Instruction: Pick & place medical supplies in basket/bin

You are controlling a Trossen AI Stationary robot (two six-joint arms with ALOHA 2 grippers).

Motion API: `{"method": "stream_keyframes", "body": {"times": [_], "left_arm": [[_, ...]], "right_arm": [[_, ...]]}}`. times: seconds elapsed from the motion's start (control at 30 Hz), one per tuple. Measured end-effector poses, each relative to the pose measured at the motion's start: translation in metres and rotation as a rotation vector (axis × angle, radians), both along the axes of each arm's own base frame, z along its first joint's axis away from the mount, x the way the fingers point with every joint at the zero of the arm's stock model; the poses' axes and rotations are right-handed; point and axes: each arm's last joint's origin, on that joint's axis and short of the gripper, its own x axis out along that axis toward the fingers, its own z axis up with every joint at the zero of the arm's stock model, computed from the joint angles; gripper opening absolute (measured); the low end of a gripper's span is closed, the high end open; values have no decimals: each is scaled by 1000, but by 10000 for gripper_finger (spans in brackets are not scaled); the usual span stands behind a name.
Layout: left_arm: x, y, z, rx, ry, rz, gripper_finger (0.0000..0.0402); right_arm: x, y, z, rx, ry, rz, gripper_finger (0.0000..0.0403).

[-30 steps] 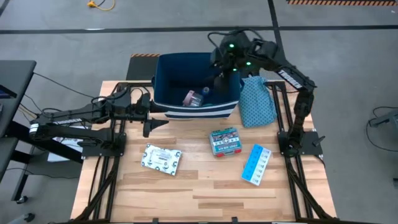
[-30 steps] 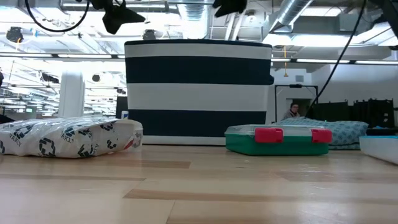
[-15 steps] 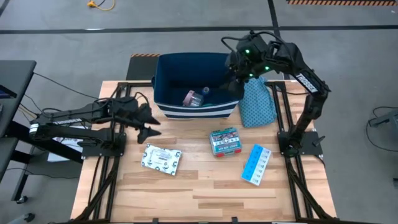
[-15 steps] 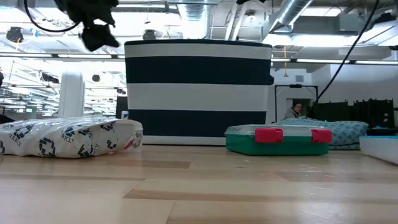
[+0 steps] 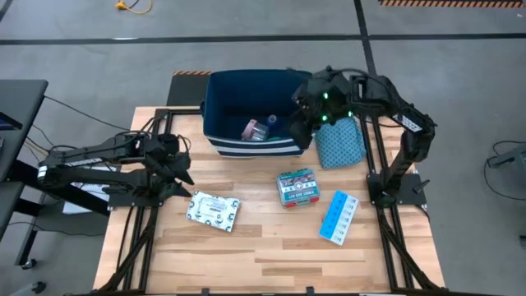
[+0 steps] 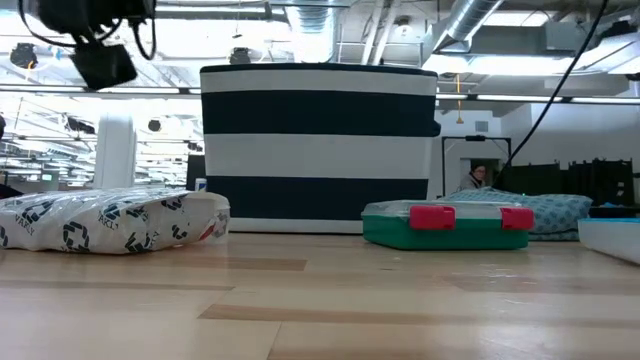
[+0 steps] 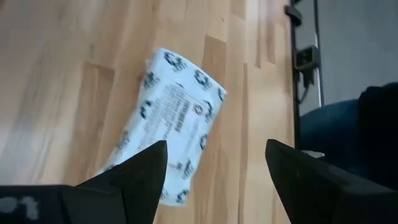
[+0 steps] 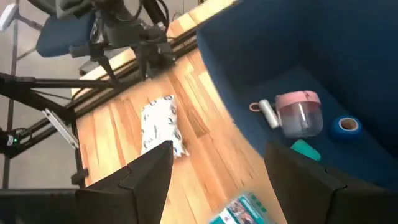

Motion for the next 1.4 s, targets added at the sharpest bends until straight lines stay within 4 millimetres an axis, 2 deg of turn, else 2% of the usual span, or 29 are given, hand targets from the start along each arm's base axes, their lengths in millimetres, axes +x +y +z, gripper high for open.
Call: {"method": "stream_keyframes", "body": {"times": [0.17,0.33,0.5,0.7,0.9,1.2,1.4], "left_arm": [[-21,-6,5,37,-51,-42,261],[-41,-11,10,101,-115,-28,261],[-50,-13,13,126,-157,2,261],[-52,-14,14,117,-160,-2,261],[-57,-14,14,125,-182,10,261],[-75,-12,18,164,-258,105,261],[-83,-12,19,167,-296,130,261]], "right_arm": [[9,40,3,-58,-59,-6,244],[38,83,-12,-17,-101,-22,244],[72,117,-47,35,-39,-103,244],[114,154,-94,102,-18,-200,244],[140,179,-129,165,-32,-248,244],[163,203,-178,271,-21,-435,244],[172,211,-207,343,38,-487,244]]}}
